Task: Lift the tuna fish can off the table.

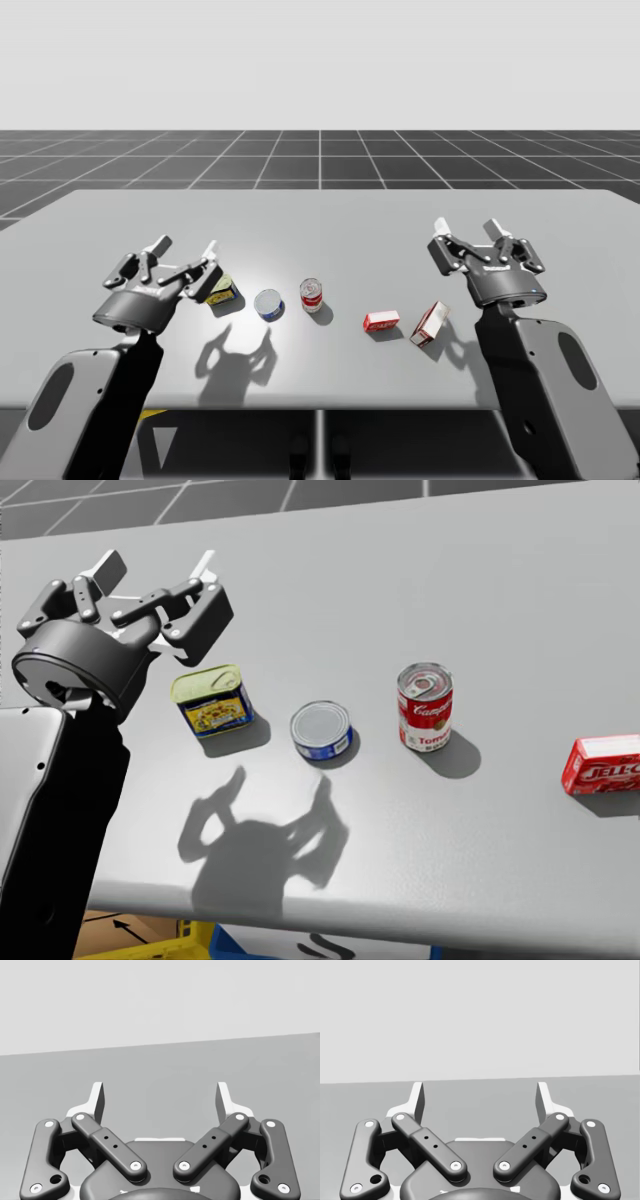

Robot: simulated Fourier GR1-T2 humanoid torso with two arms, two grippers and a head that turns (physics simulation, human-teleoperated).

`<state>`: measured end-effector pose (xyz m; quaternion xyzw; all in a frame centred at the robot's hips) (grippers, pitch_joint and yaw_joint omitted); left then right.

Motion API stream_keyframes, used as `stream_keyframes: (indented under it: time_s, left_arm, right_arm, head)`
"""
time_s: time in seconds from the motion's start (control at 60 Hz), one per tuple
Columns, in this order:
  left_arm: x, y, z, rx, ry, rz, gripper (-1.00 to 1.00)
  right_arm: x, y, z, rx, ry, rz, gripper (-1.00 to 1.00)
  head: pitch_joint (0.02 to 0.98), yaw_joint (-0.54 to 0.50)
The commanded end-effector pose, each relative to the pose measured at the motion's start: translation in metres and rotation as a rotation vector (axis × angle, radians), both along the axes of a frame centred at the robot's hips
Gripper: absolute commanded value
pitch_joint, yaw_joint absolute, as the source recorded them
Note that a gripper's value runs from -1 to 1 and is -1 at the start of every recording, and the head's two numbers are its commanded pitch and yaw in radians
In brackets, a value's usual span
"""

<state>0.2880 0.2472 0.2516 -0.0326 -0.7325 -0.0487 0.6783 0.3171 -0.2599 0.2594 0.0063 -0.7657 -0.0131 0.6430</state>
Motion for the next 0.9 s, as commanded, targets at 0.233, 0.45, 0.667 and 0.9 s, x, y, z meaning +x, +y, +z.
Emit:
stream_keyframes:
  time_s: [0.233, 0.45, 0.667, 0.9]
  left_arm:
    - [-0.055, -0.031, 0.018, -0.009, 0.127, -0.216, -1.00]
    - [-0.082, -0.048, -0.011, -0.004, 0.226, -0.243, -1.00]
    - [-0.089, -0.059, -0.054, 0.009, 0.318, -0.253, -1.00]
    - [-0.071, -0.064, -0.087, 0.024, 0.354, -0.251, -1.00]
  right_arm:
    - [0.000, 0.002, -0.003, -0.001, 0.006, -0.007, -1.00]
    - [-0.001, -0.001, -0.002, 0.007, -0.002, -0.010, -1.00]
    - [-0.001, -0.002, -0.001, 0.006, -0.007, -0.011, -1.00]
    - [-0.002, -0.003, 0.000, 0.011, -0.010, -0.011, -1.00]
  head:
    - [0.859, 0.23]
    - [0.861, 0.23]
    - [0.864, 0.23]
    - [0.865, 0.23]
